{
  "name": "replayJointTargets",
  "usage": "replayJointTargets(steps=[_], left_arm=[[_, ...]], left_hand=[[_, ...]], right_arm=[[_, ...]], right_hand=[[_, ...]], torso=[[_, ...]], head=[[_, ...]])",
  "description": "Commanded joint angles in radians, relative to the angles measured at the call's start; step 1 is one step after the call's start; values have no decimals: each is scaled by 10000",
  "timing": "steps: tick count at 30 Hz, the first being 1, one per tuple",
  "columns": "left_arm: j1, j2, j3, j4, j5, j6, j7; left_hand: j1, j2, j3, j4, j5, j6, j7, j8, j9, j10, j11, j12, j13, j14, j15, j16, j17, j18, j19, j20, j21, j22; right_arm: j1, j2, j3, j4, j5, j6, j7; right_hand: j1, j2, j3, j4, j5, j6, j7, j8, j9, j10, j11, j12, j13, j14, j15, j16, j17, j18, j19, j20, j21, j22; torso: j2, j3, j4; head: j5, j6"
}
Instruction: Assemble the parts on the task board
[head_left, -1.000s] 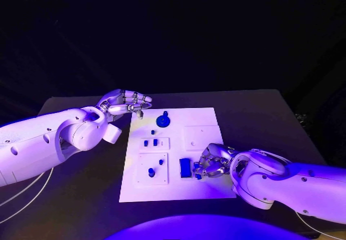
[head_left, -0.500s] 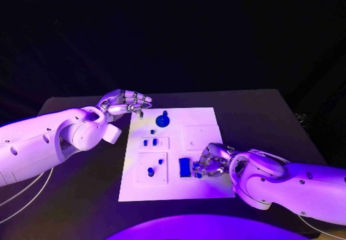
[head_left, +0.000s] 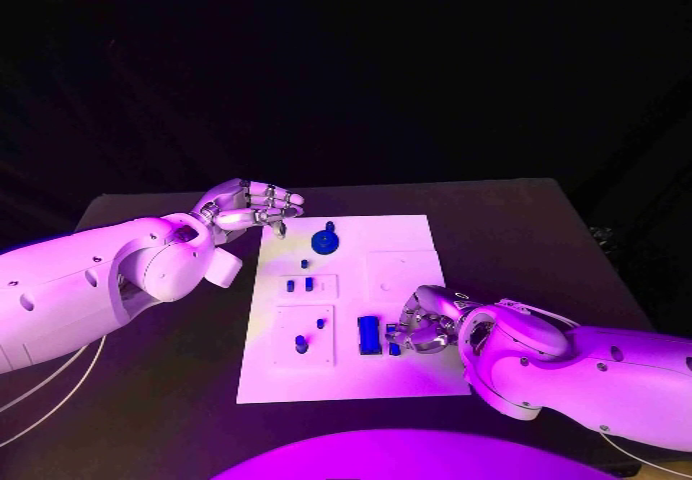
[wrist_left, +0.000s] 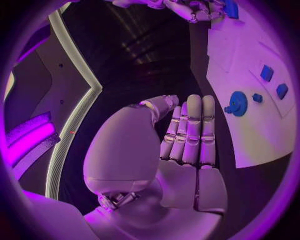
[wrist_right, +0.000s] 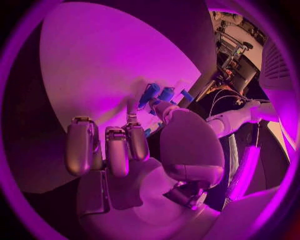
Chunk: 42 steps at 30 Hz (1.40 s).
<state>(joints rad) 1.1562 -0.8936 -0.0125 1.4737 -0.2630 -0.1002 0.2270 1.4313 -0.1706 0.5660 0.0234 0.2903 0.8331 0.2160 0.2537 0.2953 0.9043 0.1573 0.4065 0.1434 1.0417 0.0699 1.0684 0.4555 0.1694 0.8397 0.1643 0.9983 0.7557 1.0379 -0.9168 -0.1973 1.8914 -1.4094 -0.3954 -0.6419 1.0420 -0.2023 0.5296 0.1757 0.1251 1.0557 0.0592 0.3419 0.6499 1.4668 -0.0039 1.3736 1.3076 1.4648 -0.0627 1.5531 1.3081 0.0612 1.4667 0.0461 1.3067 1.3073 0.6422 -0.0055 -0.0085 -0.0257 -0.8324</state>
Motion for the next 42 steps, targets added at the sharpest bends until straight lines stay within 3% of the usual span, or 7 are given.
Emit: replayJointTargets(steps=[1, 21, 25, 31, 38, 42], left_arm=[[6, 9, 6, 25, -4, 175, 40], [6, 9, 6, 25, -43, 189, 21], [6, 6, 6, 26, -49, 188, 21], [6, 1, 6, 31, -57, 189, 15], [6, -2, 6, 30, -64, 185, 12], [6, -6, 6, 28, -67, 186, 7]], left_hand=[[22, 78, 59, -17, 24, -68, 97, 55, 10, -73, -25, 53, -9, -32, -3, -3, -9, 159, 22, -17, 62, 8], [12, 79, 63, -11, 23, -69, 98, 58, 9, -75, -23, 59, -11, -32, 0, -5, -11, 157, 16, -15, 68, 13], [12, 79, 63, -11, 23, -69, 98, 58, 9, -75, -23, 59, -11, -32, 0, -5, -11, 157, 16, -15, 68, 13], [12, 79, 63, -11, 23, -69, 98, 58, 9, -75, -23, 59, -11, -32, 0, -5, -11, 157, 16, -15, 68, 13], [12, 79, 63, -11, 23, -69, 98, 58, 9, -75, -23, 59, -11, -32, 0, -5, -11, 157, 16, -15, 68, 13], [12, 79, 63, -11, 23, -69, 98, 58, 9, -75, -23, 59, -11, -32, 0, -5, -11, 157, 16, -15, 68, 13]], right_arm=[[-15, 12, -6, -3, -184, -19, -42], [-7, 27, -3, -179, -292, -270, 143], [1, 24, -1, -237, -310, -242, 198], [17, -7, 0, -329, -291, -239, 315], [25, -30, 1, -312, -202, -363, 532], [26, -83, 2, -229, -167, -680, 836]], right_hand=[[2, 96, -52, 22, -14, 99, -2, 72, 23, 336, -92, 77, 1670, 995, -98, 44, 2331, -168, 413, -75, 33, 2049], [65, 161, -44, 27, -6, 219, -100, 221, 96, 389, -177, 175, 1718, 1002, -168, 57, 2361, -175, 428, -133, 80, 2059], [232, 90, -26, -88, -5, 178, -122, 261, 125, 391, -202, 173, 1719, 1002, -195, 57, 2360, -175, 427, -162, 77, 2059], [611, -189, -74, -355, -14, 81, -119, 308, 155, 373, -207, 127, 1702, 1003, -208, 57, 2364, -172, 417, -188, 43, 2051], [491, -331, -416, -163, -12, 48, -76, 314, 133, 364, -169, 102, 1694, 1001, -179, 54, 2358, -168, 406, -173, 2, 2043], [490, -383, -1103, 177, -10, 36, -62, 338, 105, 373, -154, 117, 1708, 1004, -165, 58, 2369, -175, 417, -154, 41, 2052]], torso=[[4, -3, 1], [0, 6, 3], [0, 2, 4], [0, -5, 2], [-2, 5, 3], [-2, 1, -5]], head=[[-9, 6], [-50, 62], [-51, 64], [-39, 60], [-37, 50], [-32, 80]])
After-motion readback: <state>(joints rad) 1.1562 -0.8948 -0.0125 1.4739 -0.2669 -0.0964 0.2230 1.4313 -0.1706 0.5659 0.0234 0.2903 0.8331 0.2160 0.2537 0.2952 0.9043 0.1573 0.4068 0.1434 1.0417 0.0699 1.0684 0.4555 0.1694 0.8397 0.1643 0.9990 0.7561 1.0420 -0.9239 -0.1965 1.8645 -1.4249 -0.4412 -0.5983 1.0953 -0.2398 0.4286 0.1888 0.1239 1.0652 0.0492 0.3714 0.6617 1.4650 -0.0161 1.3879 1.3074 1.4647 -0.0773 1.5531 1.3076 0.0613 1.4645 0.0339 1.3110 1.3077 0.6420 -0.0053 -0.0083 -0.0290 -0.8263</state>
